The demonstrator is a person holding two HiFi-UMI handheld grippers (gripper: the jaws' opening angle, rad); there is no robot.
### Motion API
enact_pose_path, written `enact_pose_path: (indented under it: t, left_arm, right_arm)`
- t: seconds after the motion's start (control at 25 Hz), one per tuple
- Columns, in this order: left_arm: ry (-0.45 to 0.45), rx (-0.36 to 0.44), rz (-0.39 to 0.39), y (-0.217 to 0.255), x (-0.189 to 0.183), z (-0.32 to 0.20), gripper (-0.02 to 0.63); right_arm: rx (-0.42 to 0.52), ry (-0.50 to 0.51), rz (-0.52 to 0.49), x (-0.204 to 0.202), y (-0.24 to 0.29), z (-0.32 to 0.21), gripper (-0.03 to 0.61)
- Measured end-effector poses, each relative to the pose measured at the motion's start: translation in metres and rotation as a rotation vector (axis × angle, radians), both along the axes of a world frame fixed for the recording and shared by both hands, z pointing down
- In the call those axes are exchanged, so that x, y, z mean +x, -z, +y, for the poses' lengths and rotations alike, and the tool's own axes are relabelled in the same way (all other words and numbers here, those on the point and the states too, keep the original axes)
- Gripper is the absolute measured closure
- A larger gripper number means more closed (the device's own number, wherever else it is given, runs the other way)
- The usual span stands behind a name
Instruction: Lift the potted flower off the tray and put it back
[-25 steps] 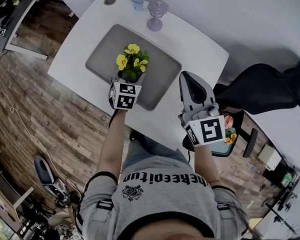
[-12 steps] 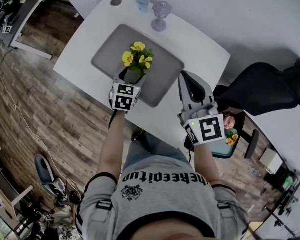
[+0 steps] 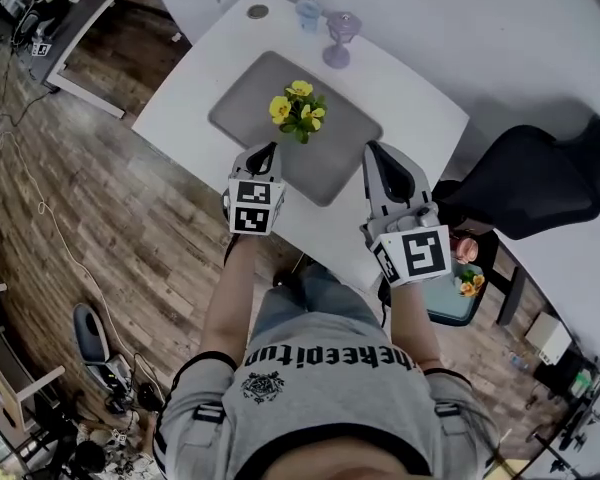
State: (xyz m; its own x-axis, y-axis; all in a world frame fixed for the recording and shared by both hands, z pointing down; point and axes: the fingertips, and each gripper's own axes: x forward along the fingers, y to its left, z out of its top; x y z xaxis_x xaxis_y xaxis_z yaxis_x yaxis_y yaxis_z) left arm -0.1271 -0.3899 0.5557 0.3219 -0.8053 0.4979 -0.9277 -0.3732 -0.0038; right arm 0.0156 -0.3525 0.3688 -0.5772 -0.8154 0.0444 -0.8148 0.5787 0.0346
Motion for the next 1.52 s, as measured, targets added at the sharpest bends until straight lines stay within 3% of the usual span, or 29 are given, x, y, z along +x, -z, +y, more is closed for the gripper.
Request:
enact_pose_path:
  t: [0.84, 1.52]
  left_arm:
    - [0.033, 0.32, 0.117, 0.148, -0.034, 0.094, 0.611]
    - [0.046, 0.564, 0.18, 0.243, -0.053, 0.167, 0.611]
  right_arm:
    - [0.084, 0.013, -0.015, -0.033, 0.043, 0.068, 0.577]
    - [0.171, -0.029, -0.022, -0.028, 0.08, 0.129, 0.575]
